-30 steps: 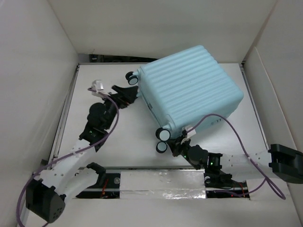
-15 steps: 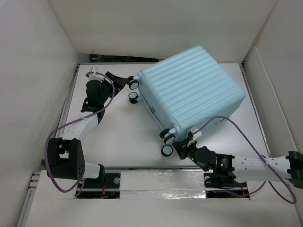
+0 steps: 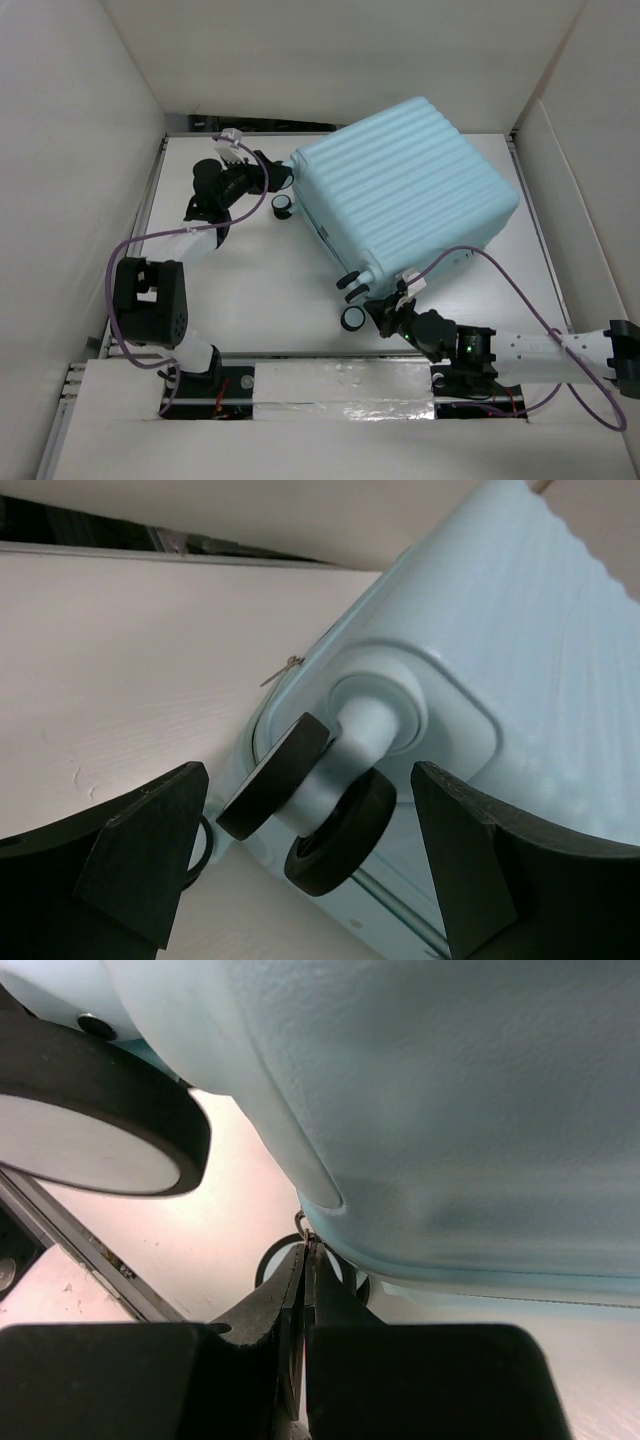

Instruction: Pack the luggage

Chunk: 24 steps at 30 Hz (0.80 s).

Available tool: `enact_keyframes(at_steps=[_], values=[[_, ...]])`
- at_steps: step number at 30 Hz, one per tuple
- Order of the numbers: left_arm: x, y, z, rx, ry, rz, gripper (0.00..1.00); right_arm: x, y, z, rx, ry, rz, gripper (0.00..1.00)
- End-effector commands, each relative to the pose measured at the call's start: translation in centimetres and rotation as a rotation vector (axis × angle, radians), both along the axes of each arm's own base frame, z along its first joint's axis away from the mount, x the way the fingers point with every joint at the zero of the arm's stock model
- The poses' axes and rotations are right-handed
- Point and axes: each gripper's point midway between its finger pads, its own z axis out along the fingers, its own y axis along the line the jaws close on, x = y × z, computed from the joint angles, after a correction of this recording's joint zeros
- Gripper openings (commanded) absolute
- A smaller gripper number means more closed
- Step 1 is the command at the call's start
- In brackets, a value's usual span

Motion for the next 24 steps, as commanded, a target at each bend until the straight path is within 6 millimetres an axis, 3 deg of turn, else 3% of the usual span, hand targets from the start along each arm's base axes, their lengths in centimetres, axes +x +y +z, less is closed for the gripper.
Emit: enact_keyframes(at_steps=[1, 7, 14, 24], values=[[0.2, -0.9, 1.4, 0.097, -0.085, -0.117, 0.82, -1.4, 1.7, 2.5, 0.101, -0.015, 0.087, 0.0], [1.2, -1.5, 0.6, 0.157, -0.045, -0.178, 0.79, -1.5, 1.6, 2.0, 0.096, -0.015, 0.095, 0.0], [2.0, -2.4, 1.3, 0.19, -0.036, -0.232, 0.57, -1.5, 1.5, 2.0, 0.1, -0.015, 0.095, 0.0], [2.0, -3.1, -1.8, 0.248, 0.089, -0.355, 0.64, -1.4, 1.1, 2.3, 0.1, -0.023, 0.082, 0.0]])
